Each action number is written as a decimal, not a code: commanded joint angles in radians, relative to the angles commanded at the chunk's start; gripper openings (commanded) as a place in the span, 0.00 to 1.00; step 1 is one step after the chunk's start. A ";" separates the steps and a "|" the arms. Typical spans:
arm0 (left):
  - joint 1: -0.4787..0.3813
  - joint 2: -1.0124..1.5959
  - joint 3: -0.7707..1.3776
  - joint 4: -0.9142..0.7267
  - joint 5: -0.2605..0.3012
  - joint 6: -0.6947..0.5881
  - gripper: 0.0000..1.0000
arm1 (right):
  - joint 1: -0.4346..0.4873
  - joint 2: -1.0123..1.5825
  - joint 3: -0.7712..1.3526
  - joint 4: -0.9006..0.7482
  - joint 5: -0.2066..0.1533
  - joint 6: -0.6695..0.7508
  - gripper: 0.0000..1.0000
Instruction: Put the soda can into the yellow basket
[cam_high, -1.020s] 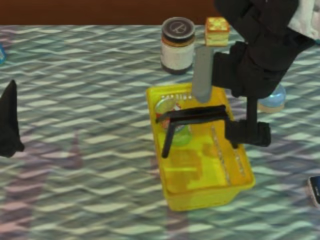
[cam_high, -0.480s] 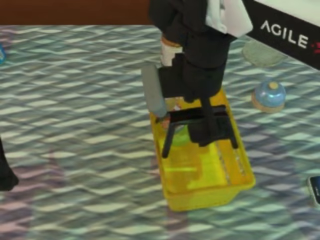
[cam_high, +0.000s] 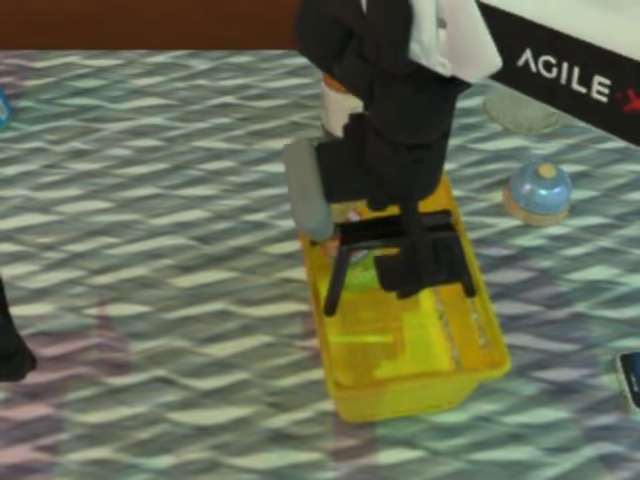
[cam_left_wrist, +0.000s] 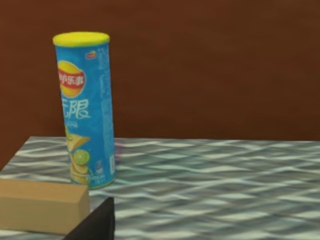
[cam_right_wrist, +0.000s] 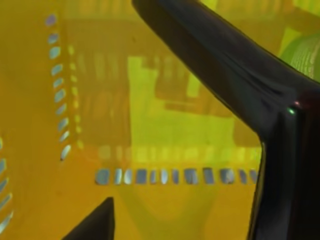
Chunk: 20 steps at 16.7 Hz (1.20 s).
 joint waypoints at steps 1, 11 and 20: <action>0.000 0.000 0.000 0.000 0.000 0.000 1.00 | 0.001 0.000 -0.018 0.018 0.000 0.000 1.00; 0.000 0.000 0.000 0.000 0.000 0.000 1.00 | 0.002 -0.001 -0.051 0.050 0.000 0.002 0.70; 0.000 0.000 0.000 0.000 0.000 0.000 1.00 | 0.002 -0.001 -0.051 0.050 0.000 0.002 0.02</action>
